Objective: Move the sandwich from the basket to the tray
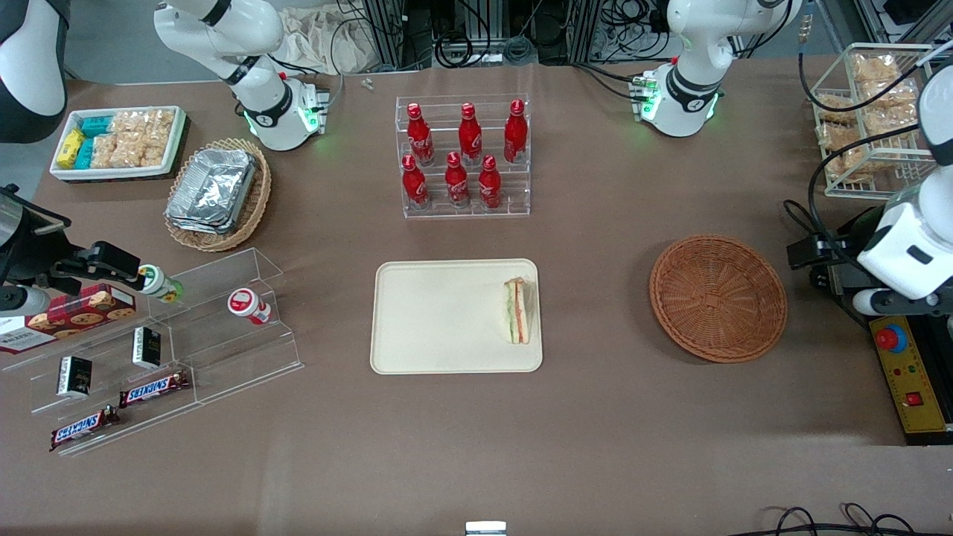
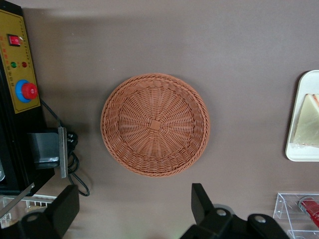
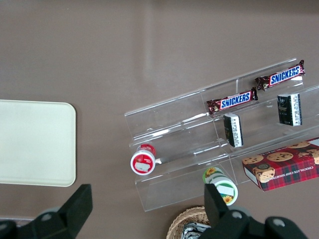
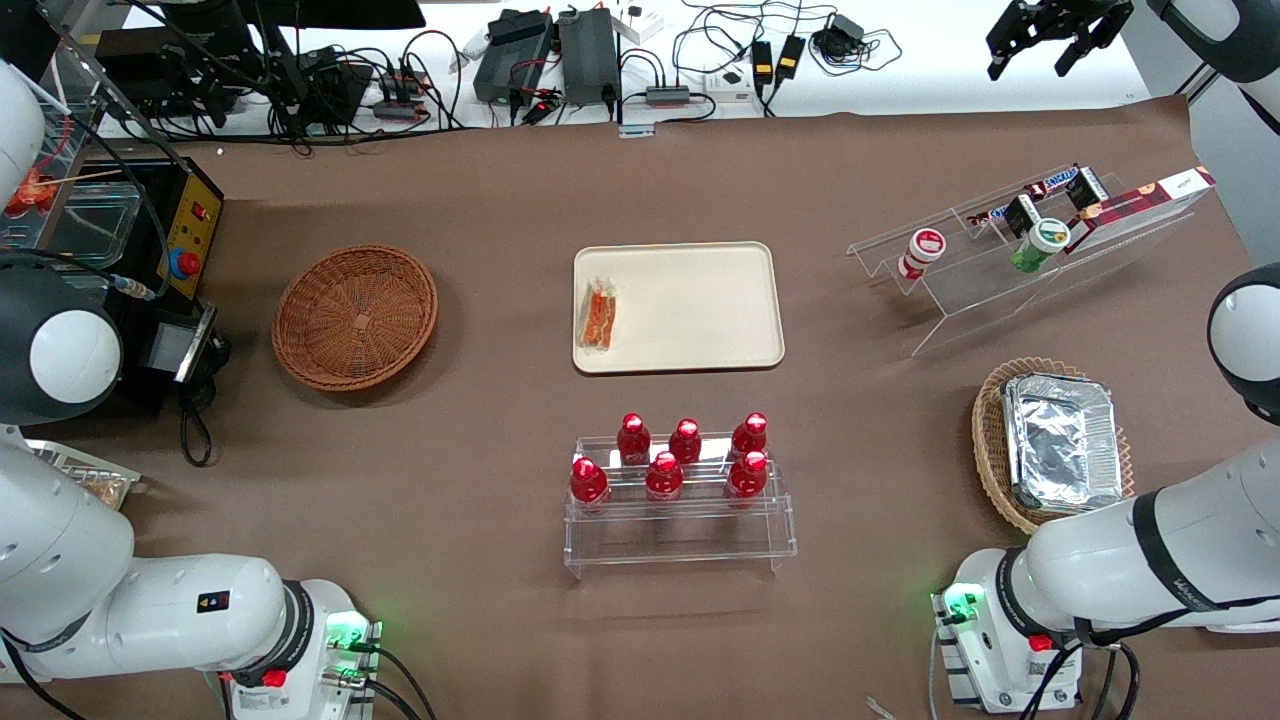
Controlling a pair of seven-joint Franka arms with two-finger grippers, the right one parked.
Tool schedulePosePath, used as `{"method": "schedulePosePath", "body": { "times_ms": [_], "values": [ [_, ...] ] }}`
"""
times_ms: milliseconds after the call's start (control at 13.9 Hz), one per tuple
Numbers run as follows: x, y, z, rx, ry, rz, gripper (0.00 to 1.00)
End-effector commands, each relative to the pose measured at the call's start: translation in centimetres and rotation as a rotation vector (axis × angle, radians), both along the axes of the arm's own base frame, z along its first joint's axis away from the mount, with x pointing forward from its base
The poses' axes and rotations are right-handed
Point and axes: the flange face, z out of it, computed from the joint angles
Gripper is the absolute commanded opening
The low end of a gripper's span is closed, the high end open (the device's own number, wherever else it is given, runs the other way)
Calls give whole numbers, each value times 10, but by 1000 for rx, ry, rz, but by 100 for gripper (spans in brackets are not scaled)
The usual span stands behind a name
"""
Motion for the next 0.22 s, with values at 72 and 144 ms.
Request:
{"method": "schedulePosePath", "body": {
  "times_ms": [72,144],
  "values": [
    [-1,11,6,6,8,13,100],
    [-2,10,5,7,9,12,100]
  ]
}}
